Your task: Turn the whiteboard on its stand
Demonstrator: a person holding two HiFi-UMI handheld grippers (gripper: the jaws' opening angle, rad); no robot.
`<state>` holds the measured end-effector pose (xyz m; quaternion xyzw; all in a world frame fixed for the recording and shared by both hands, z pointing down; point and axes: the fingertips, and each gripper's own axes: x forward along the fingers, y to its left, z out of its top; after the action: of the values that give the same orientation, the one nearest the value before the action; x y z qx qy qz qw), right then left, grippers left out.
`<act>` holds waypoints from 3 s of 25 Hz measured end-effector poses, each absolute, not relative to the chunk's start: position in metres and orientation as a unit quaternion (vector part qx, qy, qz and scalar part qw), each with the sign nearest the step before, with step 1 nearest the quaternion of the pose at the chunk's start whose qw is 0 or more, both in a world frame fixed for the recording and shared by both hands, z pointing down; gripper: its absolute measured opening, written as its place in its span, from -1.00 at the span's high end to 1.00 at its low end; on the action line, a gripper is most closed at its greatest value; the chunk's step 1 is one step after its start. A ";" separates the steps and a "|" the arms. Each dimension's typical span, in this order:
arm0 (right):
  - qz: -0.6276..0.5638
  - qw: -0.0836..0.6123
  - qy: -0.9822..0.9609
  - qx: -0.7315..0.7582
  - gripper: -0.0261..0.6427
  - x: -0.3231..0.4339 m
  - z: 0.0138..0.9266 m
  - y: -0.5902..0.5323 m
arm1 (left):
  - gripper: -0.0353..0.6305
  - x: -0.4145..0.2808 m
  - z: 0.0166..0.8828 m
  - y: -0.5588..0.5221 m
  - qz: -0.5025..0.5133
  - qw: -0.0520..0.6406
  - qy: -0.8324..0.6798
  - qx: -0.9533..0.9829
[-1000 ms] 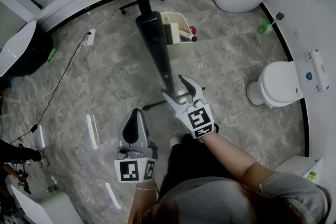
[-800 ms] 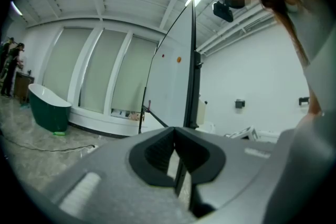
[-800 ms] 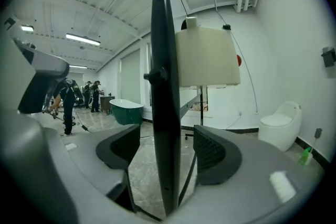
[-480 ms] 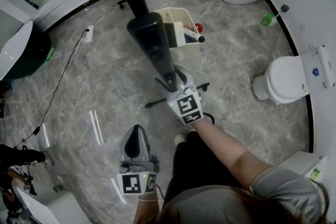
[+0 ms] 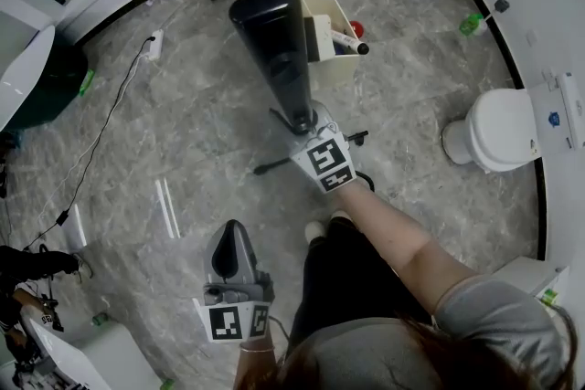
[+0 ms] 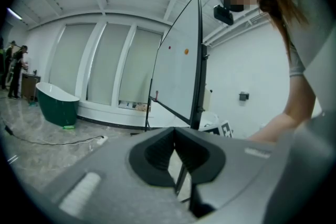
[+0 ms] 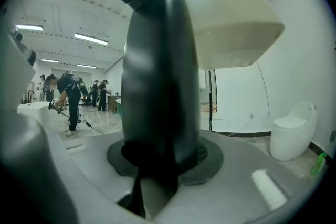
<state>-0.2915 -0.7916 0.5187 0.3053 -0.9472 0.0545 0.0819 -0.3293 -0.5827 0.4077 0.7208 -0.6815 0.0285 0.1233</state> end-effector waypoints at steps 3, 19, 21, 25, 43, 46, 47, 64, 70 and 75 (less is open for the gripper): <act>0.067 0.087 -0.941 0.320 0.55 -0.291 0.520 -0.793 | 0.90 -0.325 0.410 -0.581 0.026 0.128 -0.679 0.723; 0.056 0.088 -0.931 0.350 0.61 -0.293 0.520 -0.778 | 0.90 -0.329 0.415 -0.561 0.018 0.137 -0.671 0.729; 0.056 0.088 -0.931 0.351 0.62 -0.291 0.520 -0.773 | 0.90 -0.333 0.418 -0.556 0.019 0.142 -0.670 0.728; 0.057 0.087 -0.927 0.360 0.62 -0.286 0.519 -0.765 | 0.90 -0.327 0.423 -0.549 0.017 0.151 -0.660 0.736; 0.053 0.080 -0.916 0.390 0.63 -0.276 0.519 -0.708 | 0.90 -0.304 0.422 -0.534 0.019 0.129 -0.607 0.784; 0.053 0.081 -0.918 0.385 0.62 -0.272 0.520 -0.698 | 0.90 -0.295 0.421 -0.524 0.019 0.126 -0.607 0.785; 0.053 0.081 -0.919 0.383 0.62 -0.271 0.520 -0.694 | 0.90 -0.293 0.420 -0.519 0.018 0.125 -0.608 0.783; 0.043 0.079 -0.924 0.373 0.63 -0.263 0.528 -0.591 | 0.90 -0.249 0.432 -0.426 0.013 0.132 -0.640 0.757; 0.051 0.082 -0.923 0.373 0.63 -0.262 0.515 -0.578 | 0.90 -0.253 0.426 -0.417 0.020 0.150 -0.653 0.742; 0.056 0.087 -0.921 0.375 0.63 -0.263 0.505 -0.569 | 0.90 -0.256 0.418 -0.411 0.019 0.164 -0.647 0.744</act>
<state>-0.2627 -0.5688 0.5050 0.3747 -0.9214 0.0559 0.0870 -0.2565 -0.4113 0.4176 0.7443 -0.6471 0.0189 0.1641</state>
